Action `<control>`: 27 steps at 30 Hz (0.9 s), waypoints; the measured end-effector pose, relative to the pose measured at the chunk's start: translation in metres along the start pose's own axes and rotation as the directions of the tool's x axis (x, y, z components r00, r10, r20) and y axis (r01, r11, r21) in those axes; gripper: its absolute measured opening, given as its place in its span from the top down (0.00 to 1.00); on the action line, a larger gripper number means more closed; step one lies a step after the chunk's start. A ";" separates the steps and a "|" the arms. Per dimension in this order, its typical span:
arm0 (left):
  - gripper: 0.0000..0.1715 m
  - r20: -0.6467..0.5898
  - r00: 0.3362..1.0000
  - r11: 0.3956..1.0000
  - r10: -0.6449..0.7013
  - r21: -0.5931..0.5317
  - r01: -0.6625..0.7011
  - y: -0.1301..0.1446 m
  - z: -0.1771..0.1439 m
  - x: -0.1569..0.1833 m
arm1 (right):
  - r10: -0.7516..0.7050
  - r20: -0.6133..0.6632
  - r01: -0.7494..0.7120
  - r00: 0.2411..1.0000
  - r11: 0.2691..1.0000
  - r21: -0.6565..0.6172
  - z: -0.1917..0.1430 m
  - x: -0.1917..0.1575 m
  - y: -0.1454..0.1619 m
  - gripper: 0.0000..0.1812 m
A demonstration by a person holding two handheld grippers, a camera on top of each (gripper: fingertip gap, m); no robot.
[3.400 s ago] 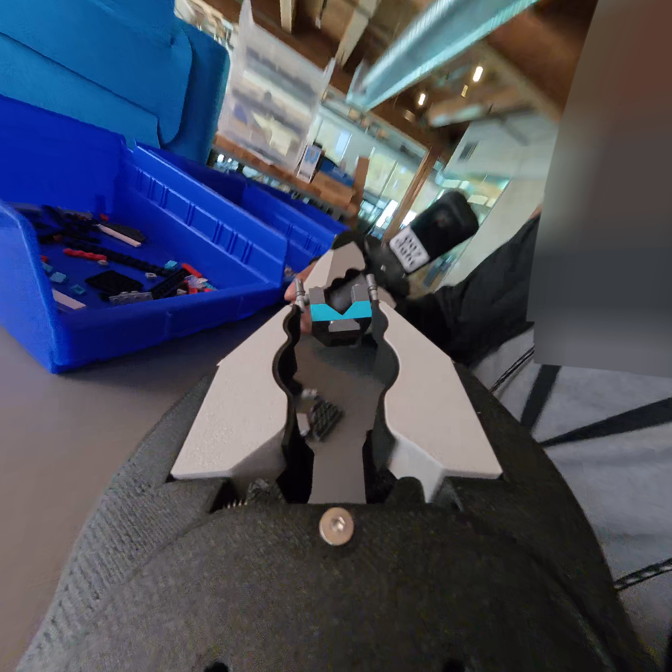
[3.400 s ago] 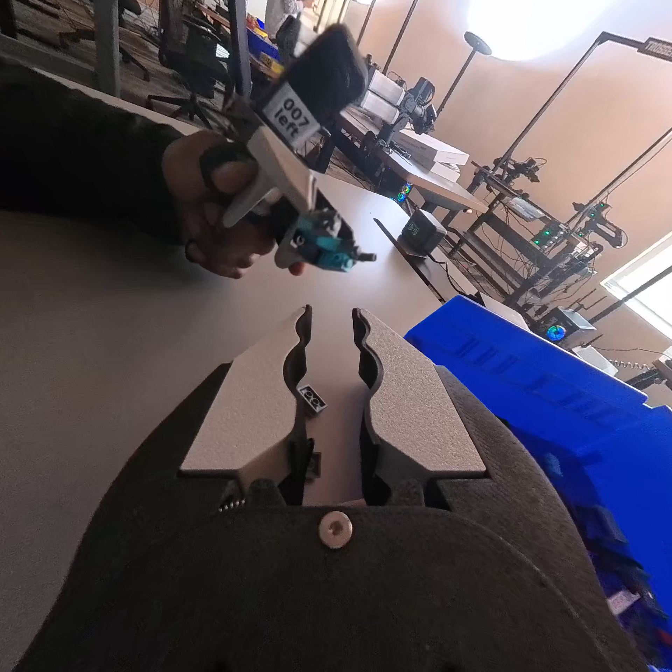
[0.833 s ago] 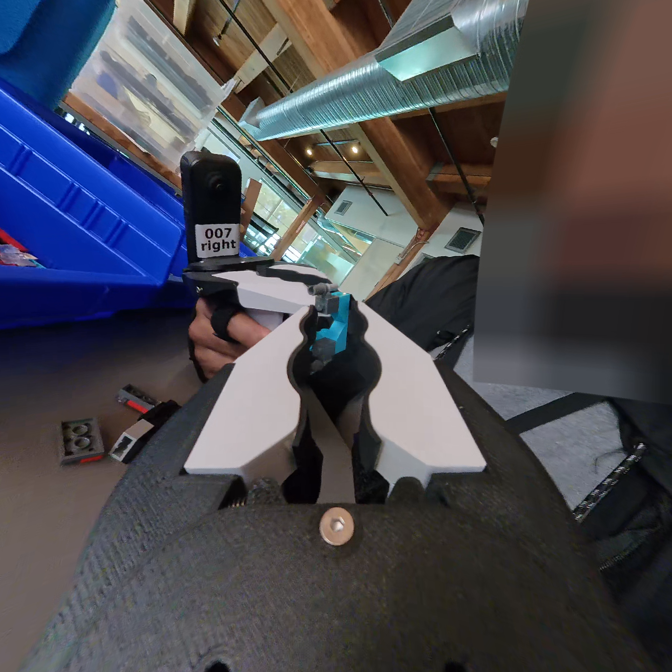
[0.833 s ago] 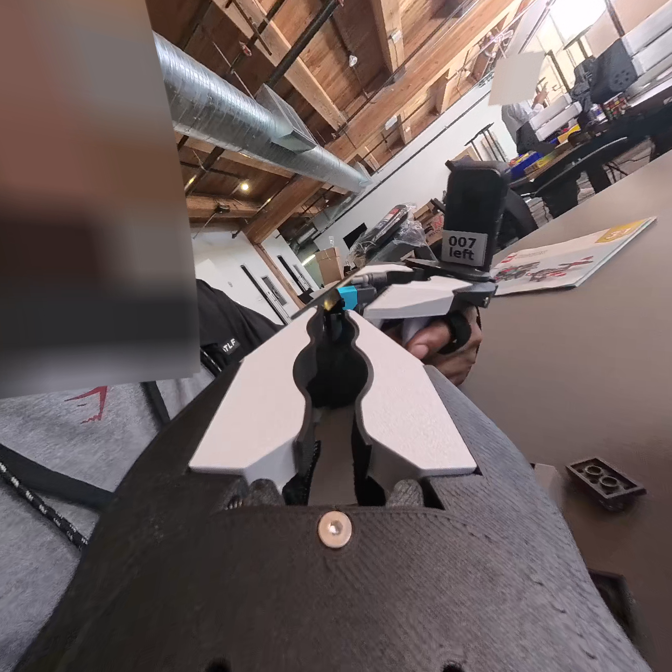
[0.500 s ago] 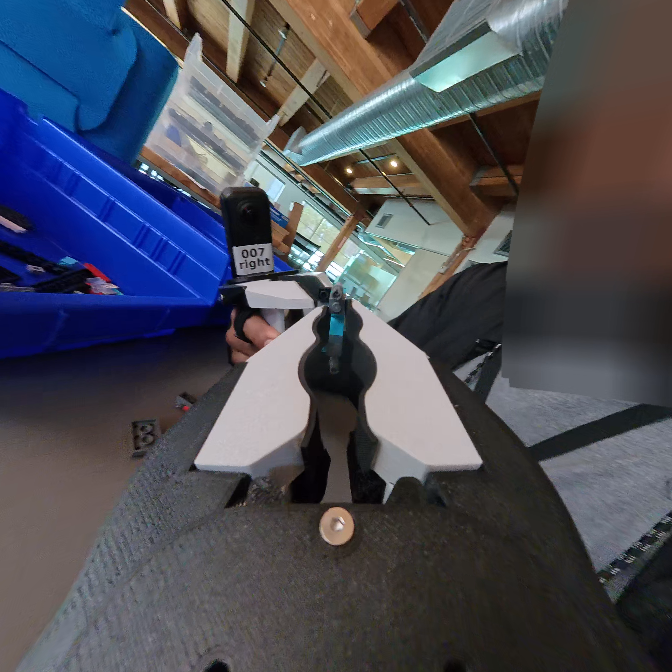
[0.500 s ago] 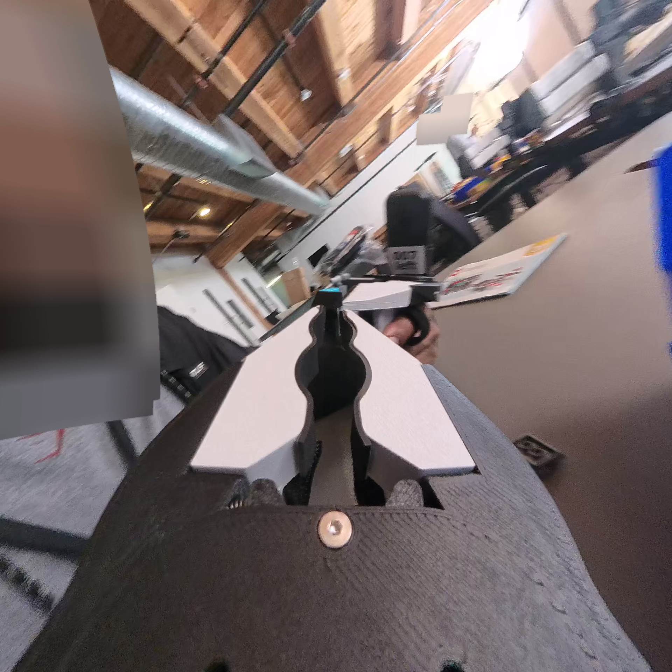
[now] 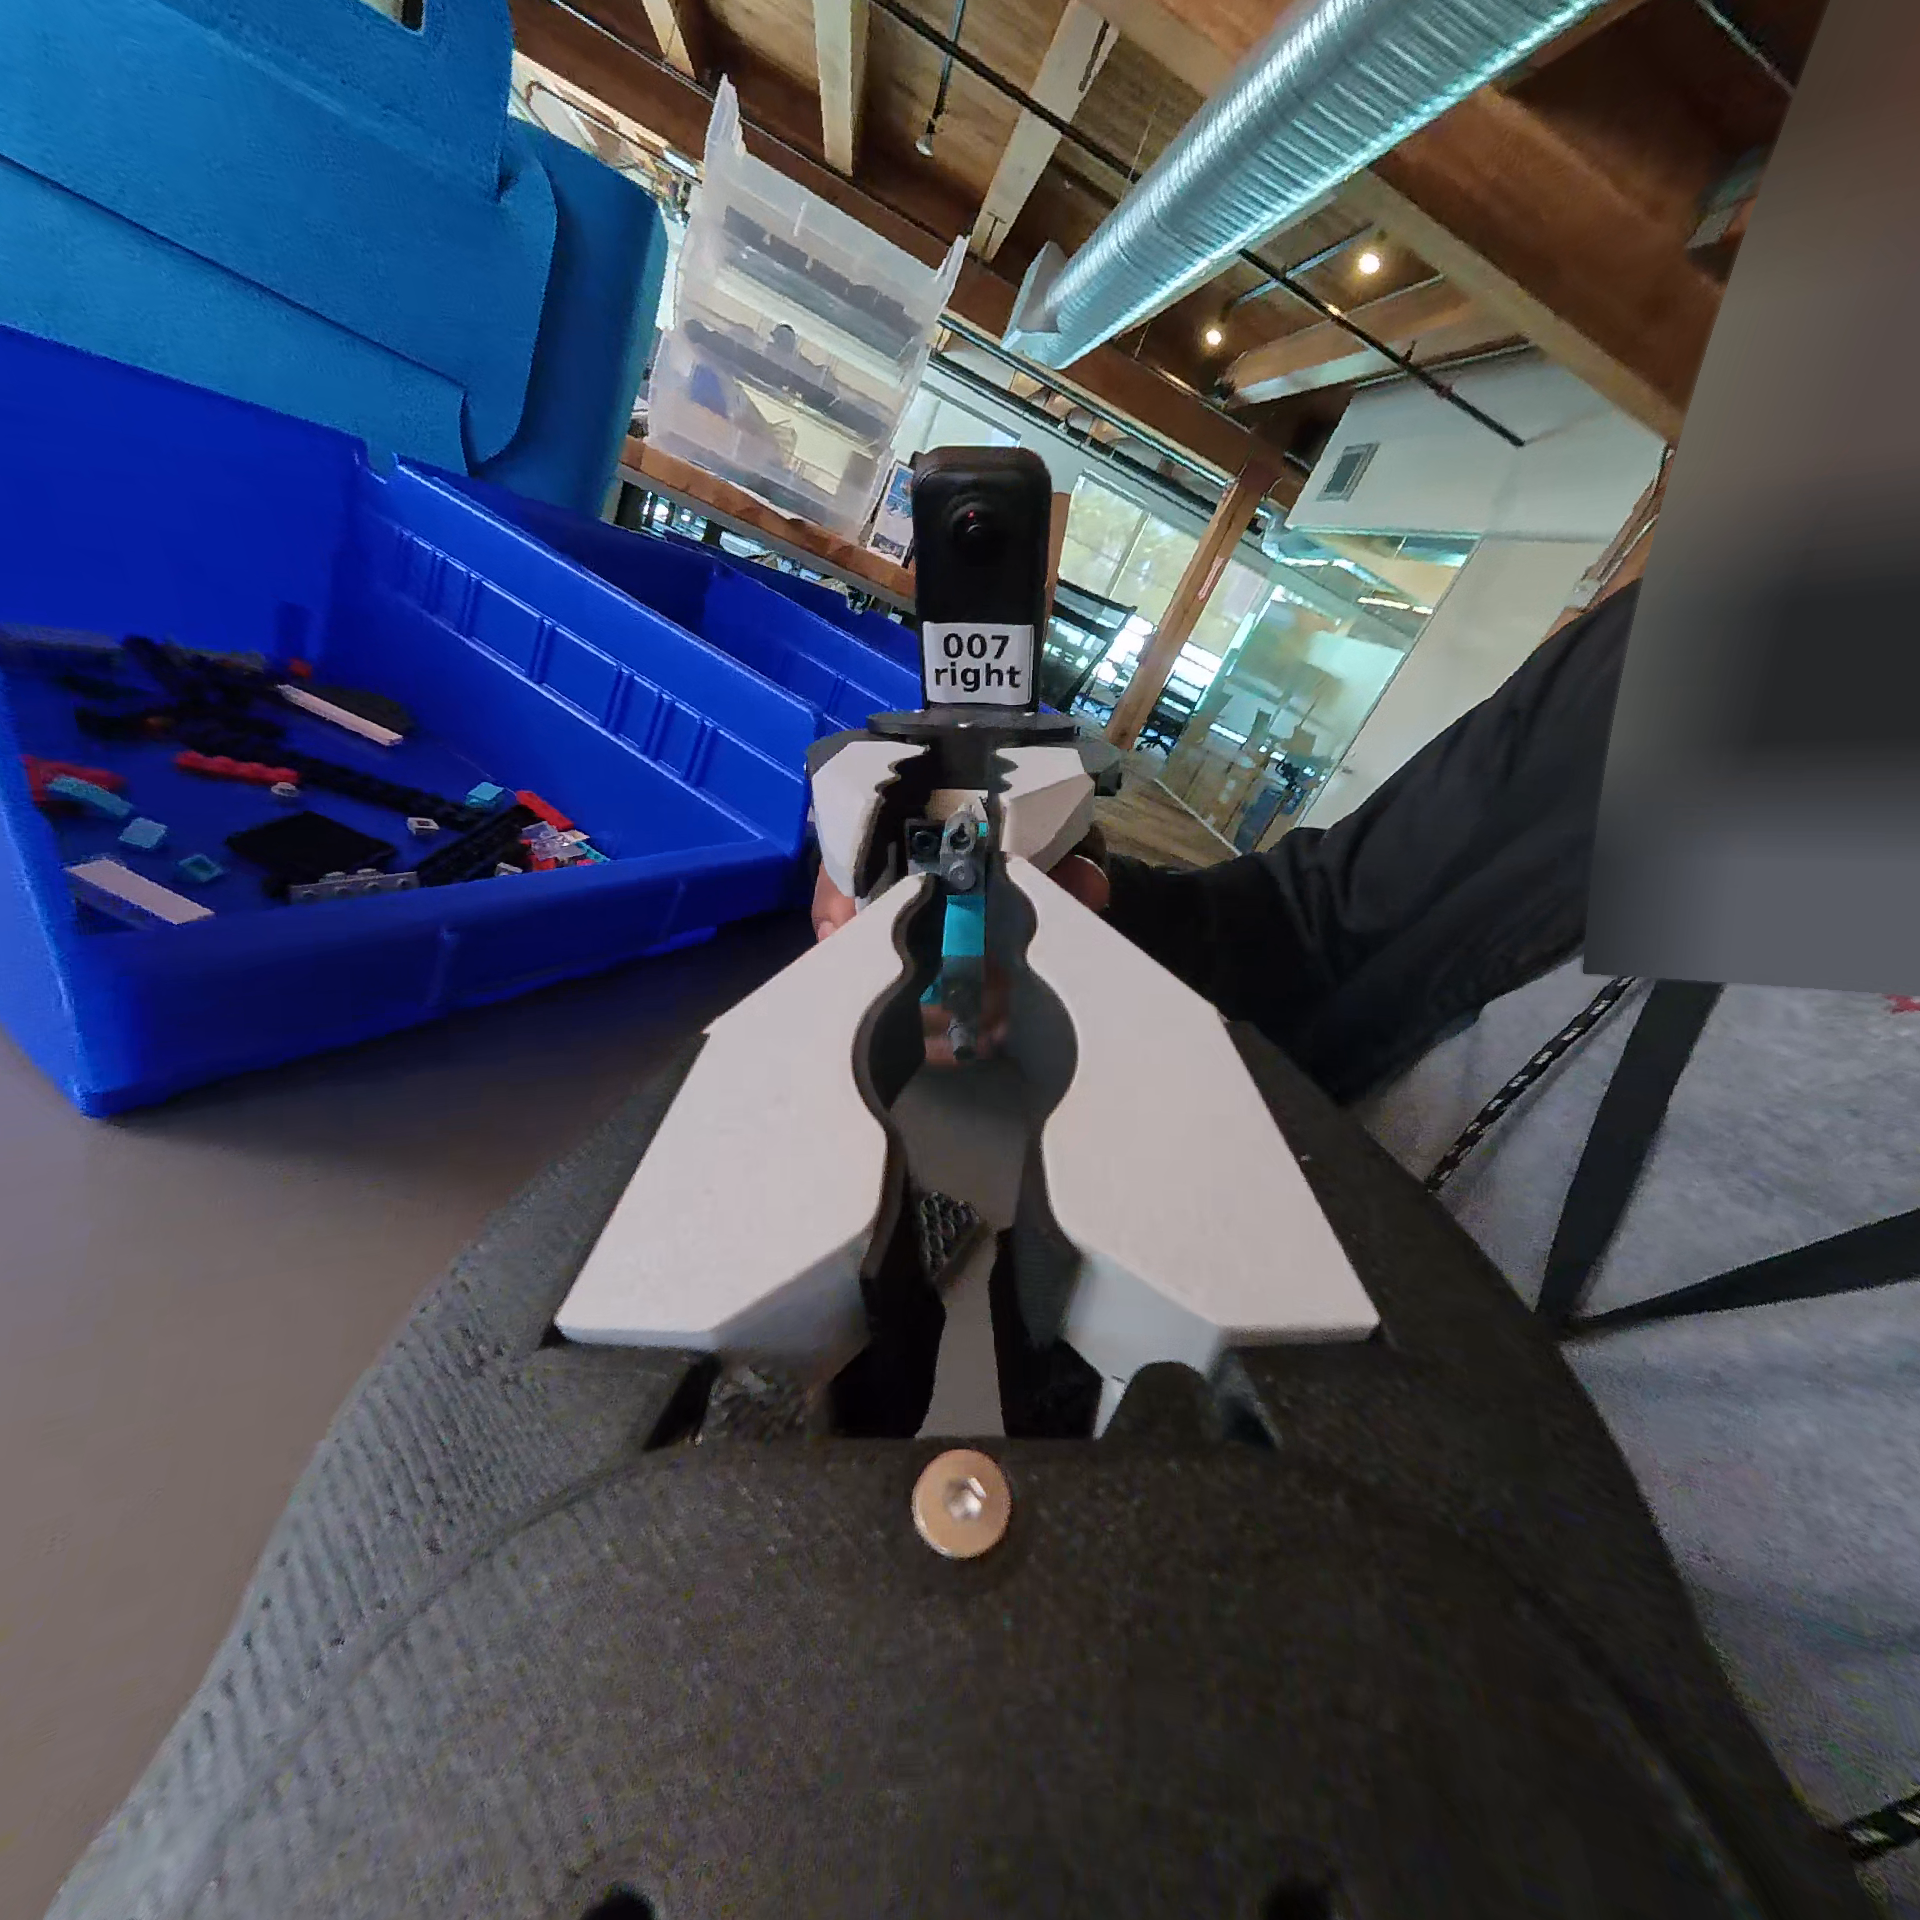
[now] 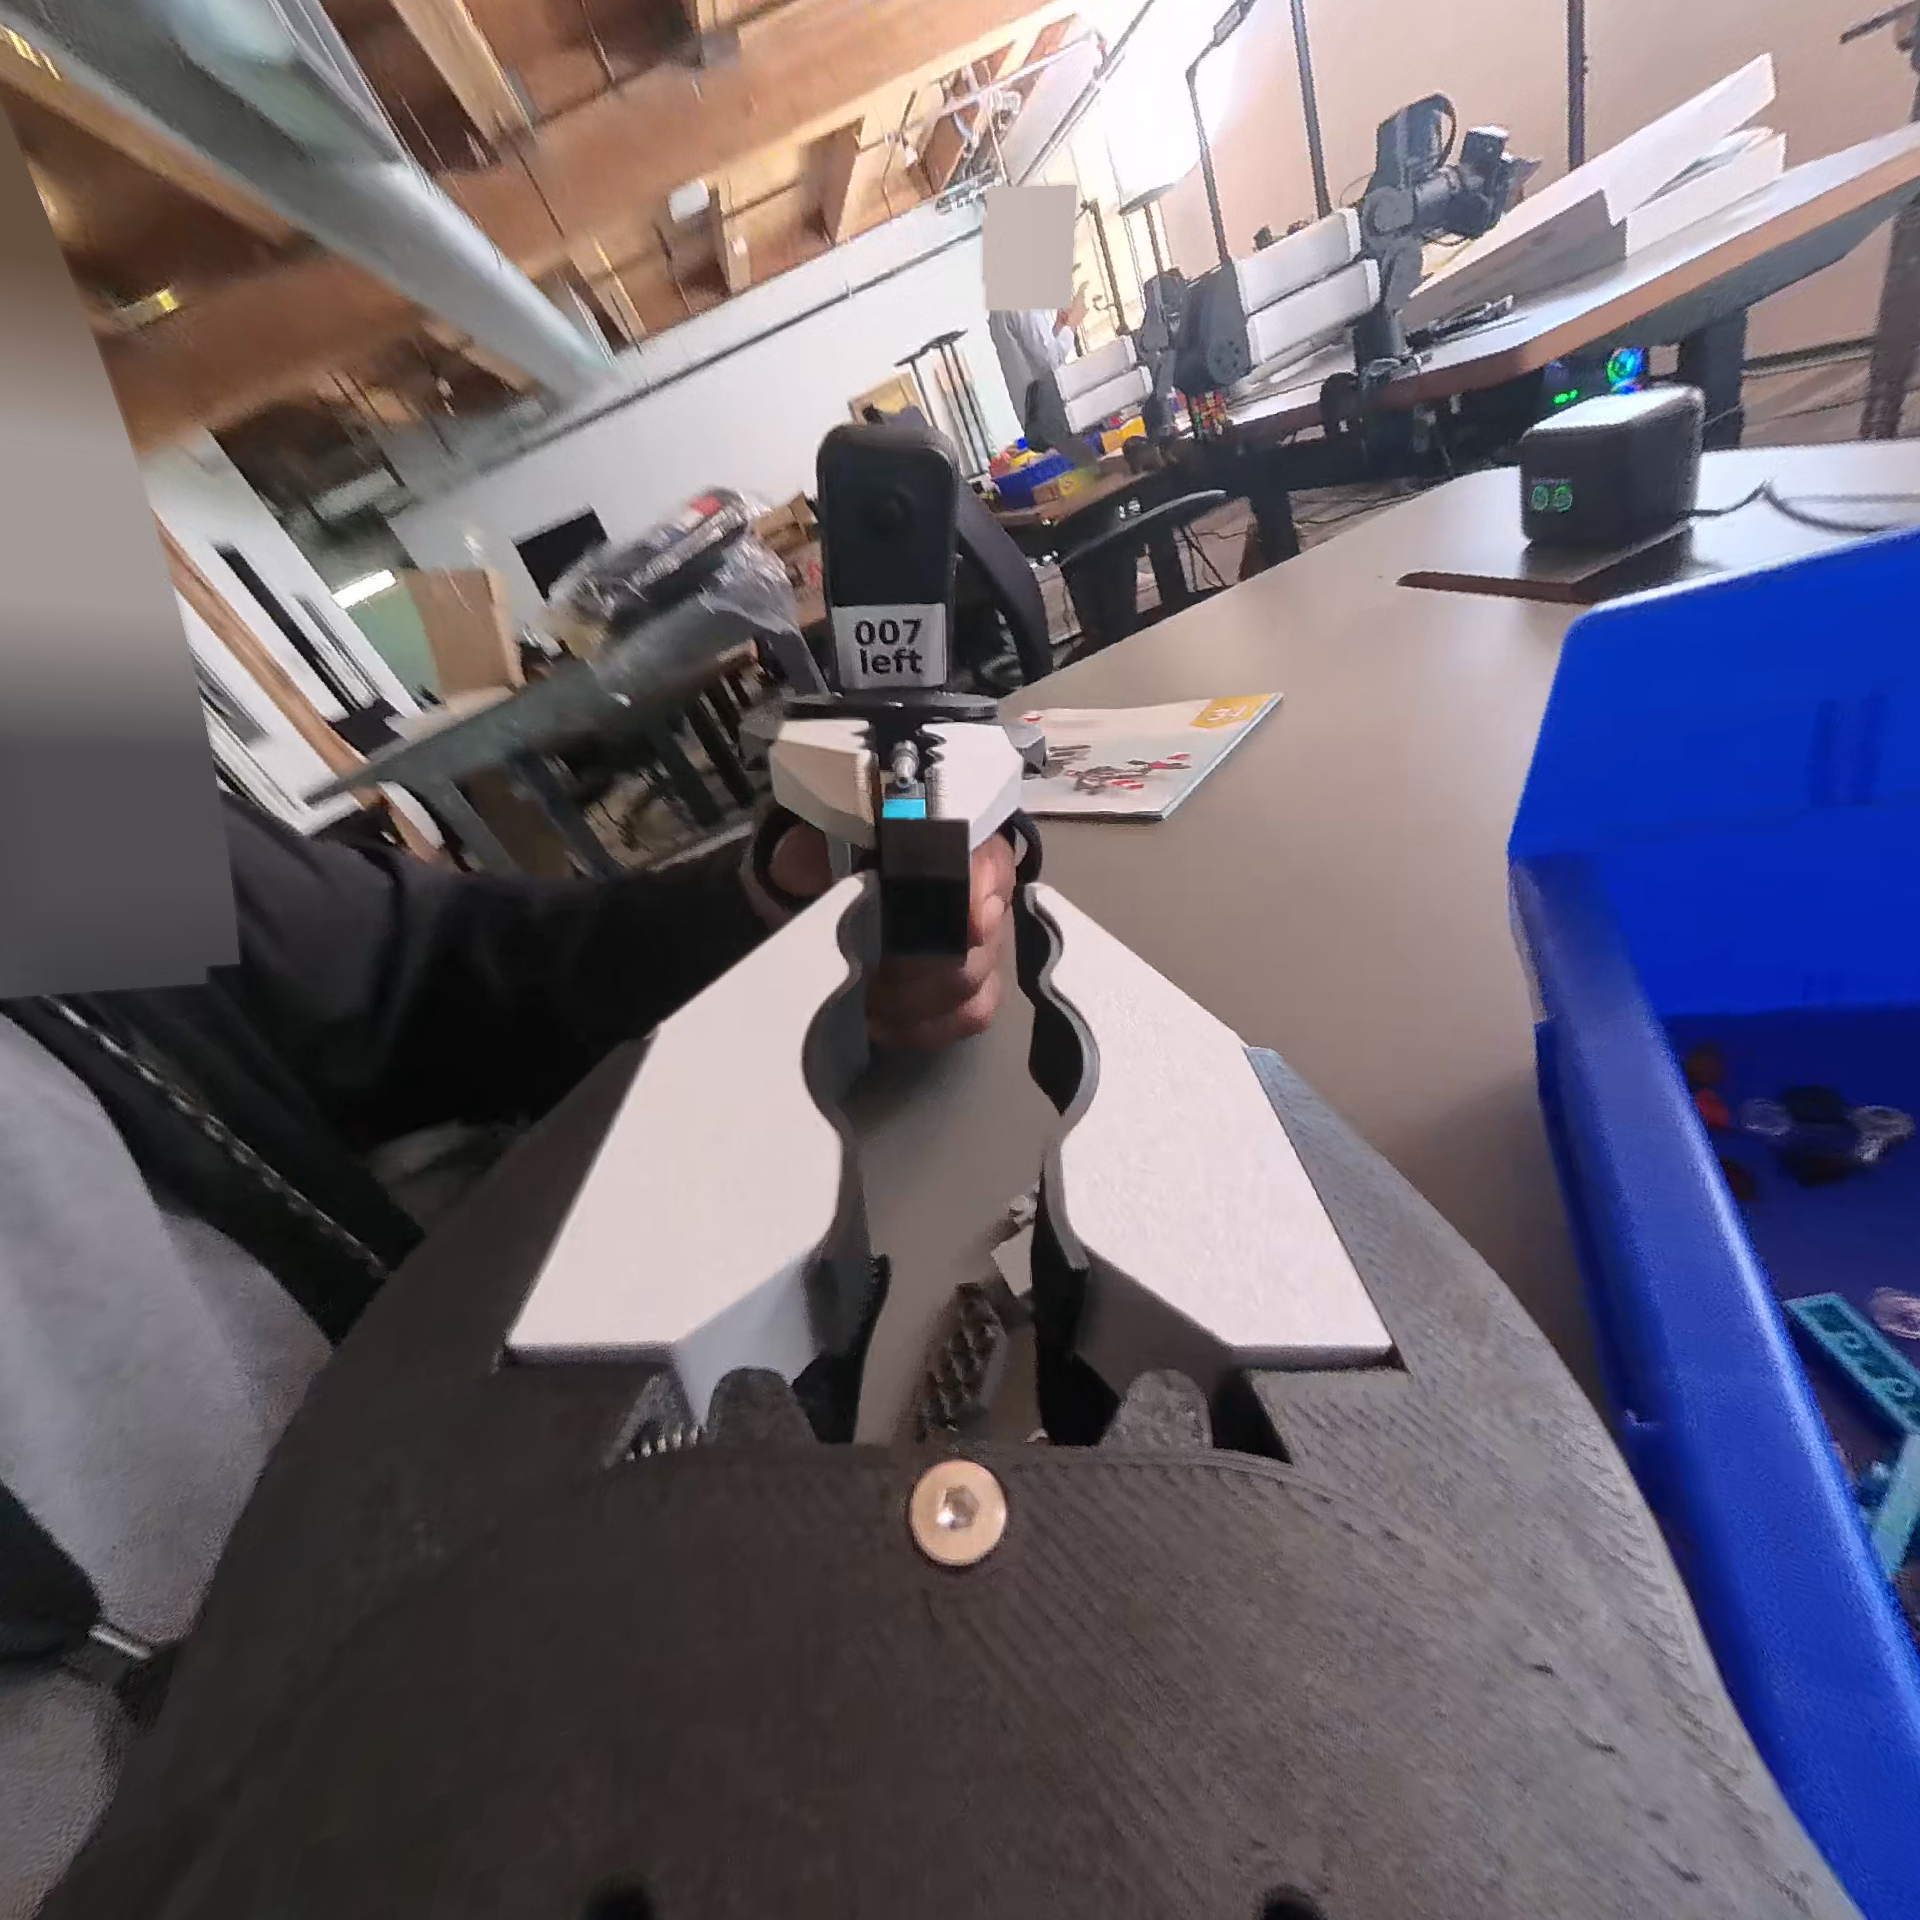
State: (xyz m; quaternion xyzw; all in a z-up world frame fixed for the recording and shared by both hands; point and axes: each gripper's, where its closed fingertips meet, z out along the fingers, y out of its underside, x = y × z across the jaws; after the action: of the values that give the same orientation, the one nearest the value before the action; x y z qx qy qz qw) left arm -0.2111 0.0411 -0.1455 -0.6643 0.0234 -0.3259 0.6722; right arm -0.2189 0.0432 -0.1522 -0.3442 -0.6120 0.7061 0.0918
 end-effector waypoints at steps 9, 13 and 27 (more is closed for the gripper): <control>0.94 0.006 0.997 0.997 0.078 -0.029 -0.078 0.001 0.002 0.005 | -0.092 0.010 0.092 0.996 0.995 -0.031 0.002 -0.008 0.001 0.91; 0.93 0.015 0.994 0.993 0.108 -0.054 -0.107 0.004 0.003 0.006 | -0.096 0.012 0.096 0.995 0.994 -0.044 0.005 -0.007 0.003 0.91; 0.95 0.018 0.989 0.987 0.147 -0.069 -0.146 0.008 0.004 0.006 | -0.116 0.011 0.116 0.993 0.991 -0.060 0.009 -0.009 0.005 0.91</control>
State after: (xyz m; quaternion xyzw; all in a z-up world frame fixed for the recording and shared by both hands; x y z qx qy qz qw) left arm -0.2012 0.0410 -0.1497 -0.6867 0.0752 -0.2670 0.6719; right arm -0.2163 0.0295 -0.1534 -0.3082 -0.6523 0.6820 0.1201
